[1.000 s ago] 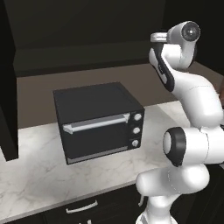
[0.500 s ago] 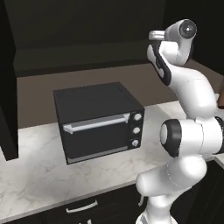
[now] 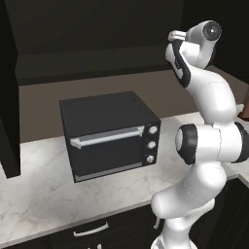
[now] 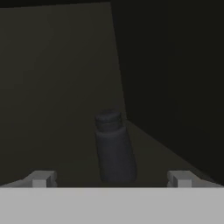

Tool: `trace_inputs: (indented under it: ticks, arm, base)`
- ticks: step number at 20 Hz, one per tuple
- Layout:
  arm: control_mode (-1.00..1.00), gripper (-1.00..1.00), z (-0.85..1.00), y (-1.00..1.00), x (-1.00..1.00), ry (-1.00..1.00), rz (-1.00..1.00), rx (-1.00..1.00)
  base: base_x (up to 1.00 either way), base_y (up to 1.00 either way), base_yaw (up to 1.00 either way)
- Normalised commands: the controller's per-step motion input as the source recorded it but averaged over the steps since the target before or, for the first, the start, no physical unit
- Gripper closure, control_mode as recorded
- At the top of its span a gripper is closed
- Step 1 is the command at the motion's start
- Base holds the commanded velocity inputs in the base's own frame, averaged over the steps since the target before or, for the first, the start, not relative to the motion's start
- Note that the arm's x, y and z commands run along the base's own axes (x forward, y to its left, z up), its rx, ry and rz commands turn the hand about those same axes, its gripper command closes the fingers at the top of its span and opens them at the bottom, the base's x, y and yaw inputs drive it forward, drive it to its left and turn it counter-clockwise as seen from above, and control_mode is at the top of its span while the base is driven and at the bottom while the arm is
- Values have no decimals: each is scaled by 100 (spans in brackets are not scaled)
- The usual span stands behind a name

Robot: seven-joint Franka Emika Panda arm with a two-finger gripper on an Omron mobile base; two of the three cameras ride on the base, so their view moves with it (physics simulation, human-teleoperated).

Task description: Collect the turmeric, mayonnaise, and shaker from the cabinet and place them next to the stove.

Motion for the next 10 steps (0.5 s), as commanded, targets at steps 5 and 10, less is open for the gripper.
trace_inputs:
  ticks: [5, 10]
  arm:
    - [-100, -100, 0, -7, 22, 0, 0, 4]
    - [-100, -100, -9, 0, 12, 0, 0, 0]
  base:
    - [0, 0, 0]
    - [0, 0, 0]
